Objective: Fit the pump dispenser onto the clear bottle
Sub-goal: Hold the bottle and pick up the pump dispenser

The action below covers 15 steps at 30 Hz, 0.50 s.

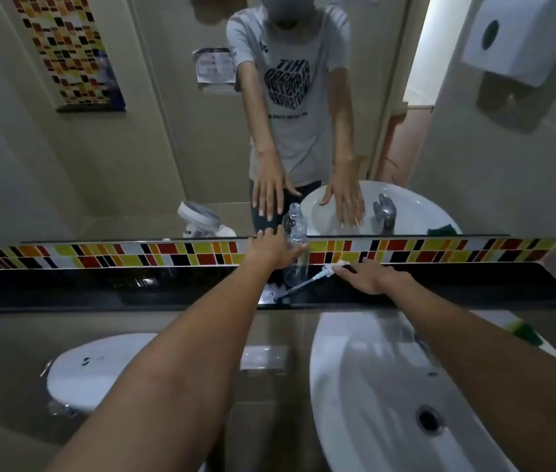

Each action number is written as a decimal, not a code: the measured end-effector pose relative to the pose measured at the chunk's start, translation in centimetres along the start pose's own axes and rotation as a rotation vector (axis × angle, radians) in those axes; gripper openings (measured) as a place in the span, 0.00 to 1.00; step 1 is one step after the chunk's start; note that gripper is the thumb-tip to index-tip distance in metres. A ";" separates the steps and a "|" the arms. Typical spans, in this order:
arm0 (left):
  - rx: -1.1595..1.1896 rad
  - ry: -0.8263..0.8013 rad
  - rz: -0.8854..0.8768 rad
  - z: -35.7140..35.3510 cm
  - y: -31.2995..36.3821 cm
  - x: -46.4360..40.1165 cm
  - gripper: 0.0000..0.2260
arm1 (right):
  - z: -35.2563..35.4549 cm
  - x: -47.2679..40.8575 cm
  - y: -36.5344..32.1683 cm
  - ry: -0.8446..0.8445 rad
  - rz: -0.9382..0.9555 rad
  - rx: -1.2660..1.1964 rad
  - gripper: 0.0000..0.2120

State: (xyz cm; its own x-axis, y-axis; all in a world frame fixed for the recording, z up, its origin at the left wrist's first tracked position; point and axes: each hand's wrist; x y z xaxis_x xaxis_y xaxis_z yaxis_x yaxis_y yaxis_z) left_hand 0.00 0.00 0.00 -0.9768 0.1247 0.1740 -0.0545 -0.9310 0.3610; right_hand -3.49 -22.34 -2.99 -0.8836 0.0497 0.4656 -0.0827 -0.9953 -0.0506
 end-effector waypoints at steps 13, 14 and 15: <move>0.481 0.102 -0.047 -5.4 -1.7 -4.3 0.39 | -4.4 -8.9 -2.9 0.167 -0.204 -0.420 0.35; 0.505 0.107 -0.049 -5.5 -1.6 -4.2 0.37 | -4.4 -9.4 -3.1 0.170 -0.248 -0.499 0.35; 0.528 0.111 -0.051 -5.5 -1.5 -4.2 0.36 | -4.4 -10.0 -3.2 0.167 -0.285 -0.580 0.35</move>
State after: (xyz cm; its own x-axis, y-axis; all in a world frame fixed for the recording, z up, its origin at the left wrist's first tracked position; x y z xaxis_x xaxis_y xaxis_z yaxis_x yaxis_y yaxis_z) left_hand 3.03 -1.00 -6.31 -0.9933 0.1011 0.0568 -0.0186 -0.6219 0.7828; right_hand 3.62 -19.28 -11.36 -0.8463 0.3629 0.3900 -0.5166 -0.7377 -0.4347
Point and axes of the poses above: each hand's wrist, its own x-axis away from the middle knuckle, its own z-axis out of the back of the hand, y = z × x, and after that the axes turned 7 degrees about x, right-handed
